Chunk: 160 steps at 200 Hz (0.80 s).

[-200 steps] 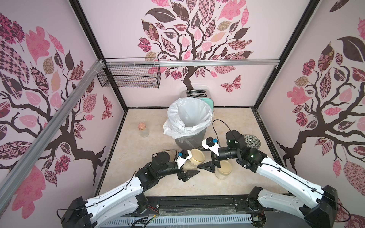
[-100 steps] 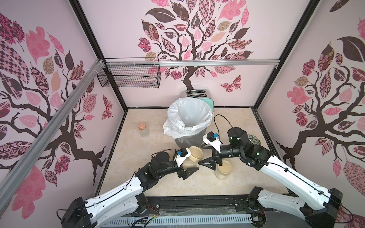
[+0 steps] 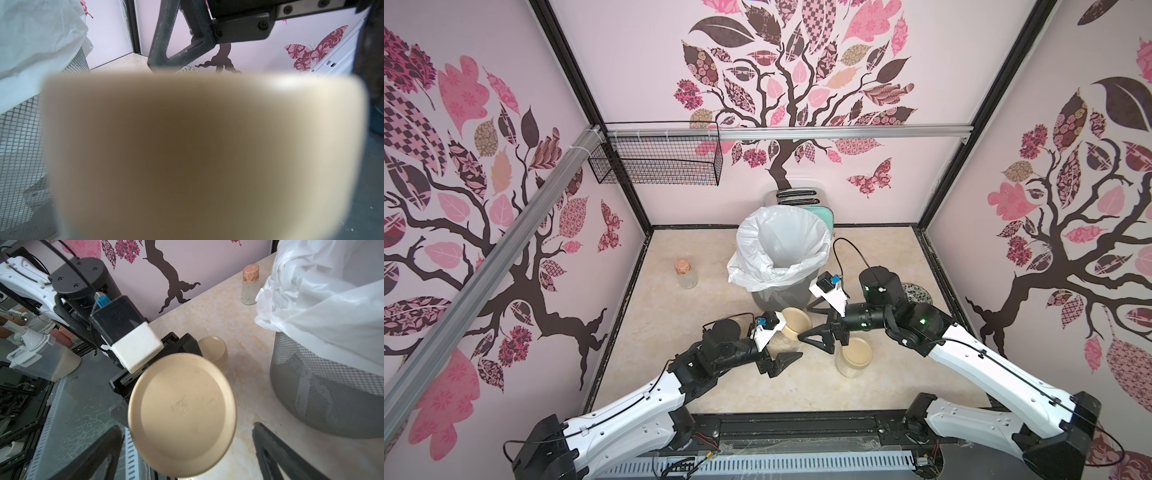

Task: Empty moldy rice from jars
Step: Unscrew the lid from the jar.

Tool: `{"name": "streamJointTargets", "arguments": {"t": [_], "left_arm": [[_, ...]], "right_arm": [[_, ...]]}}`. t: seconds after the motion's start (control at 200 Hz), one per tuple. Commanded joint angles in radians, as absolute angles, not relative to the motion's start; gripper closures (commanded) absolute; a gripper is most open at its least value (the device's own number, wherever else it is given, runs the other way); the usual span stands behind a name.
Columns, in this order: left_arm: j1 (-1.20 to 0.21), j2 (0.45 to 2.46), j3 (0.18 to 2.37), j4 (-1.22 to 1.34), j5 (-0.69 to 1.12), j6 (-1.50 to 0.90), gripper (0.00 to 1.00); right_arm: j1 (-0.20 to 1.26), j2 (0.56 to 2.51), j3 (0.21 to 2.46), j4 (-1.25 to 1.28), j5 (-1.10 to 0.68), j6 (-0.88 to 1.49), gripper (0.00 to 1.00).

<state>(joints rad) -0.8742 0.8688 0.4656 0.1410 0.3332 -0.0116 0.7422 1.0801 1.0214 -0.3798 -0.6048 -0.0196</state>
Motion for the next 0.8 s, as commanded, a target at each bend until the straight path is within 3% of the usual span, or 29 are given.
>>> {"name": "streamJointTargets", "arguments": {"t": [0.0,0.795], "left_arm": [[-0.870,0.865,0.509,0.263,0.332,-0.011,0.37],[-0.868,0.851,0.512,0.256,0.324,-0.014,0.38]], "right_arm": [[0.757,1.090,1.060,-0.359,-0.610,0.011,0.01],[0.758,1.066,0.996,-0.440,-0.401,-0.005,0.00]]}}
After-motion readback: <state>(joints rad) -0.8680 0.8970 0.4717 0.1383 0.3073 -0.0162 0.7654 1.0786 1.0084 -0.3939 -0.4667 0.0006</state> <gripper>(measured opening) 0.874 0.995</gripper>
